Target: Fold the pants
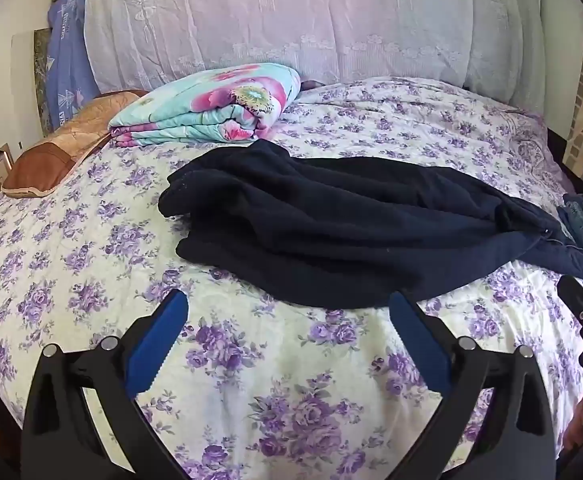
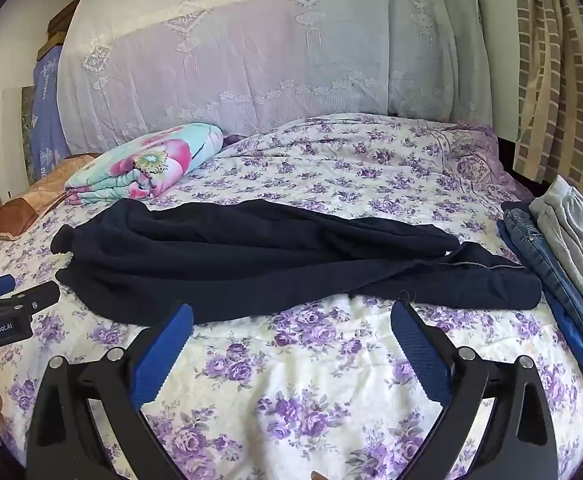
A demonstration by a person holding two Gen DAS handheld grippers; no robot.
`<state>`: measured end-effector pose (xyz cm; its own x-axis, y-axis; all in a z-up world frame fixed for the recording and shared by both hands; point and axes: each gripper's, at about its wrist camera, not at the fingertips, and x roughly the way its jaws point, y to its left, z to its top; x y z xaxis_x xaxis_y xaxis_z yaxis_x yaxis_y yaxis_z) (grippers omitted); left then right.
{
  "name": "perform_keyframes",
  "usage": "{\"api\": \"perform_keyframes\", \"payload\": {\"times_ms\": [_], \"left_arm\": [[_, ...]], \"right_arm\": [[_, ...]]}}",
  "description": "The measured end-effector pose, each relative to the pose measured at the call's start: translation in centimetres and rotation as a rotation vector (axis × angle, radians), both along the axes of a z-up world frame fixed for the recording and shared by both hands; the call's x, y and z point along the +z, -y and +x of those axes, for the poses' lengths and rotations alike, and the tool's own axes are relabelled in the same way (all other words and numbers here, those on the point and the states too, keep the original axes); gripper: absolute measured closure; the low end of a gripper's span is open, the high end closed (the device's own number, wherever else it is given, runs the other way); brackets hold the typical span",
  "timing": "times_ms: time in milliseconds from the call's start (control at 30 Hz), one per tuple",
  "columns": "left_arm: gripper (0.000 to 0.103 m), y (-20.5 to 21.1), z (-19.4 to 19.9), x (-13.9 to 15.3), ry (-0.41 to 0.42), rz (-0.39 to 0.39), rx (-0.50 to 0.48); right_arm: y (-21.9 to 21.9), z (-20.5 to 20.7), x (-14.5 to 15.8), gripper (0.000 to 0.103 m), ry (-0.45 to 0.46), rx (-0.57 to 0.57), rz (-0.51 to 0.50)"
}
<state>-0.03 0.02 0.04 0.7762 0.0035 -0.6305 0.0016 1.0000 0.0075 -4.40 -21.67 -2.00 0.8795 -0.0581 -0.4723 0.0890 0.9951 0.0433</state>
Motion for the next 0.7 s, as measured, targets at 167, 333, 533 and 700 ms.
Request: {"api": "perform_keyframes", "payload": {"times_ms": [167,333,533,700], "left_arm": [[0.004,0.3,-0.18,0.03,-0.002,0.017,0.01],[0.004,-0.55,-0.29,-0.17,-0.017,-0.016,0.009],[0.004,-0.59,-0.37,-0.4,-0.02,-0.021,0.011],[0.004,-0.63,-0.42,-0.52,-0.02,-0.022,0.013]], "right_arm": [[0.03,-0.08,0.08,0.003,0.0,0.001,0.007],[0.12,-0.22,0.22,0.003,0.002,-0.002,0.006],[0.03,-0.56,0.5,0.003,0.005,-0.002,0.007],[0.18,-0.66,0.67,0.003,0.009,-0.003,0.012]]}}
